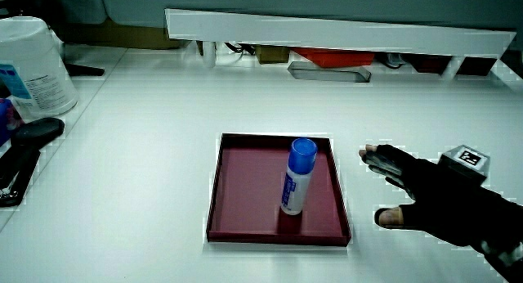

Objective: Pick glue from plate

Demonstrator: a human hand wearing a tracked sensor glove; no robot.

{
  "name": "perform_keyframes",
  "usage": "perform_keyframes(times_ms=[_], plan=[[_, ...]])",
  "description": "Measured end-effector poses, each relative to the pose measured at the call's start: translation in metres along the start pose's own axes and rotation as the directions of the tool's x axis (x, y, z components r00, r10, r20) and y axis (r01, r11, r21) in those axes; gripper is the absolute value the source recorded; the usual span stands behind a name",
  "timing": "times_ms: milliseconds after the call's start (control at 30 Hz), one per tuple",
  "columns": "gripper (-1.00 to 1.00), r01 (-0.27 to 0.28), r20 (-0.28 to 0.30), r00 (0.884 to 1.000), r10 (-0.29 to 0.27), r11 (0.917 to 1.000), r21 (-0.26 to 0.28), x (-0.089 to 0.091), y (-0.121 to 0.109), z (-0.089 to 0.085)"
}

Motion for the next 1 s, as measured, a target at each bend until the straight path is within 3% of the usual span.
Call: perform_keyframes(times_ms=[133,167,200,500,633,800,1000], plan=[[0.00,-0.055,-0.054,0.997,0.054,0.9982,-0.022,-0.005,0.021,-0.008],[0.00,-0.092,-0.071,0.993,0.090,0.9953,-0.030,-0.007,0.025,-0.010],[0.00,-0.074,-0.067,0.995,0.072,0.9967,-0.033,-0.005,0.029,-0.011],[0.00,-0.145,-0.104,0.985,0.141,0.9889,-0.032,-0.004,0.057,-0.021],[0.00,-0.132,-0.105,0.986,0.127,0.9905,-0.041,-0.005,0.066,-0.025],[0.00,-0.157,-0.122,0.981,0.150,0.9864,-0.050,-0.004,0.072,-0.031],[0.00,-0.182,-0.173,0.969,0.178,0.9832,-0.010,0.001,0.073,-0.028]])
